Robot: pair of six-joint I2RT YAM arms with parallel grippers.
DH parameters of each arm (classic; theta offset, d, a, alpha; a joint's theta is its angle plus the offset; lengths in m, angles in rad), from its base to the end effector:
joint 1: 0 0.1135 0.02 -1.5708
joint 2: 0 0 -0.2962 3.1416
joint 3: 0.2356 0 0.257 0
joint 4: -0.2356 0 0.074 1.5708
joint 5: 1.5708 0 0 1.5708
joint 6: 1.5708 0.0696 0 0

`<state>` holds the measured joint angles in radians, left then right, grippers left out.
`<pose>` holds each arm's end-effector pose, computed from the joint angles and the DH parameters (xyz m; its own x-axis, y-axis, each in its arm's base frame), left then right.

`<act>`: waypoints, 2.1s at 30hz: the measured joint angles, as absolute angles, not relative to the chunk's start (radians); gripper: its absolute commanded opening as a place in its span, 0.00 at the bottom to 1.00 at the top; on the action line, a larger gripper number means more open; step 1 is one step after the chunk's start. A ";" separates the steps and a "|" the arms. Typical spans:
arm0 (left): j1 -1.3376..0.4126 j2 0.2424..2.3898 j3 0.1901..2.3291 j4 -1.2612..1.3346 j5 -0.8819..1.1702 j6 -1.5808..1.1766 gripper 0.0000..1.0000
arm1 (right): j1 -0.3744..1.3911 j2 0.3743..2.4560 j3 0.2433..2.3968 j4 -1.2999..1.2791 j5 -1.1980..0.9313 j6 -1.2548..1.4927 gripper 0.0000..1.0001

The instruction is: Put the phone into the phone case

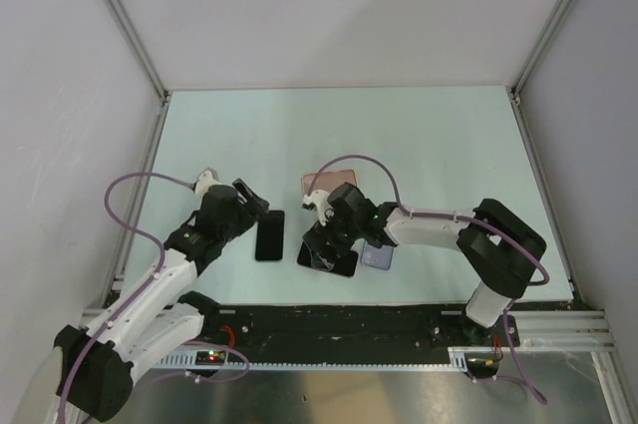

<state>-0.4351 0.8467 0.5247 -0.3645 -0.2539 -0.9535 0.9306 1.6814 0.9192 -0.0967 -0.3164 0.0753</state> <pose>0.1789 -0.0639 0.2236 -0.5217 -0.6279 -0.5775 -0.3345 0.7733 -0.5386 0.2015 0.3068 0.1726 -0.5175 -0.5750 -0.6337 -0.8471 0.4492 0.2841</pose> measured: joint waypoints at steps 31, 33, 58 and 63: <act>-0.300 1.058 0.674 -0.299 -0.152 -0.863 0.80 | 1.135 1.747 0.977 -0.173 0.050 -0.020 0.71; -0.299 1.122 0.727 -0.294 -0.169 -0.855 0.77 | 1.135 1.747 0.978 -0.173 0.055 -0.021 0.63; -0.398 1.882 1.251 -0.250 -0.056 -0.583 0.54 | 0.967 1.740 0.979 -0.188 0.128 0.192 0.54; -0.436 1.897 1.251 -0.263 -0.060 -0.575 0.52 | 0.920 1.723 0.971 -0.215 0.124 0.236 0.54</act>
<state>-0.4362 1.8973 1.2507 -0.2630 -0.0601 -0.5747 0.9195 1.7233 0.9714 -0.2150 0.1238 0.2356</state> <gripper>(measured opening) 0.543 0.728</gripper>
